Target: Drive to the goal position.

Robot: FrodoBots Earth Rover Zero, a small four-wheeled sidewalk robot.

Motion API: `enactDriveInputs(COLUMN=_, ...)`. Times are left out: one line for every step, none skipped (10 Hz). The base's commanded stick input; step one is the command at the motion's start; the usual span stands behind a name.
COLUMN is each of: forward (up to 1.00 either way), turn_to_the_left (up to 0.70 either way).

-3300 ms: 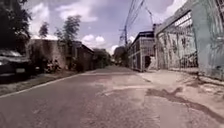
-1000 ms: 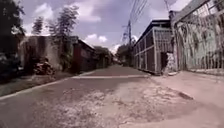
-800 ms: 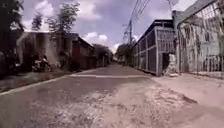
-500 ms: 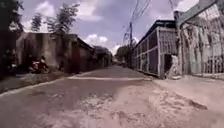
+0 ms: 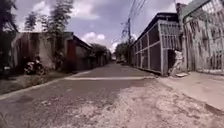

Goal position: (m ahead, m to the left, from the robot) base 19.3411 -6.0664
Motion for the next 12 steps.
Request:
enactDriveInputs(forward=0.70, turn_to_the_left=0.00)
enactDriveInputs(forward=0.70, turn_to_the_left=0.02)
enactDriveInputs(forward=0.70, turn_to_the_left=0.02)
enactDriveInputs(forward=0.70, turn_to_the_left=0.02)
enactDriveInputs(forward=0.70, turn_to_the_left=0.03)
enactDriveInputs(forward=0.70, turn_to_the_left=0.02)
enactDriveInputs(forward=0.70, turn_to_the_left=0.02)
enactDriveInputs(forward=0.70, turn_to_the_left=0.02)
enactDriveInputs(forward=0.70, turn_to_the_left=0.02)
enactDriveInputs(forward=0.70, turn_to_the_left=0.02)
enactDriveInputs(forward=0.70, turn_to_the_left=0.02)
enactDriveInputs(forward=0.70, turn_to_the_left=0.02)
